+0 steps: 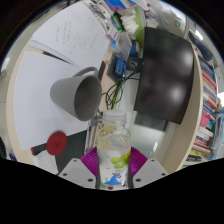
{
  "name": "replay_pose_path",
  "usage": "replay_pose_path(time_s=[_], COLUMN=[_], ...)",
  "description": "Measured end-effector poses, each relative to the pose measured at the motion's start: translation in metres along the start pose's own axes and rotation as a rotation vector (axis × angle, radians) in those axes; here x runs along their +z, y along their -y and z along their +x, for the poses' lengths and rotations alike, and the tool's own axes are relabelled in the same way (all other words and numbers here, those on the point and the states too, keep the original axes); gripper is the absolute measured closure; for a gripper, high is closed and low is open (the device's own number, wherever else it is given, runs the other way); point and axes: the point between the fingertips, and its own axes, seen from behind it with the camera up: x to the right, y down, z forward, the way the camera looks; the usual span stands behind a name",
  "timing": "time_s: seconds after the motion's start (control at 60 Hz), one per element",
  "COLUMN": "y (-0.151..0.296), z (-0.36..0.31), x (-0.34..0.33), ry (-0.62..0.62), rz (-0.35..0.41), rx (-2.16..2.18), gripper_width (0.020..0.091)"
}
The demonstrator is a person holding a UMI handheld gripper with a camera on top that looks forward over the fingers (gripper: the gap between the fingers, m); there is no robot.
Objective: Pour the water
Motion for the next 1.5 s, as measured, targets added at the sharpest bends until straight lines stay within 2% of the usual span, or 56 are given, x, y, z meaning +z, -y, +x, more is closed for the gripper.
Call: replay_pose_path(time_s=[0.067, 0.283, 0.467, 0.567, 0.75, 0.933, 1.15, 1.383, 1.5], y=[0.009, 0.019, 0.026, 0.028, 0.033, 0.003, -0.031, -0.033, -0.027], z=[0.005, 0.002, 0.001, 0.01, 0.051, 0.054, 0.015, -0.04, -0.059], x=[0.002, 0.006, 0.001, -0.01, -0.044, -0.05, -0.026, 0.009, 0.018], ry=[-0.02, -0.007, 0.018, 0.038, 0.03, 0.059, 0.094, 0.105, 0.123], rz=[0.022, 0.015, 0.028, 0.057, 0.164, 0.156, 0.164, 0.14, 0.16], rx=[-0.069, -0.276, -0.24, -0.011, 0.564, 1.11, 1.684, 1.8, 1.815], gripper_width=[0.0736, 0.0737, 0.0737, 0.0735, 0.0737, 0.0717, 0.0715, 0.0717, 0.0717])
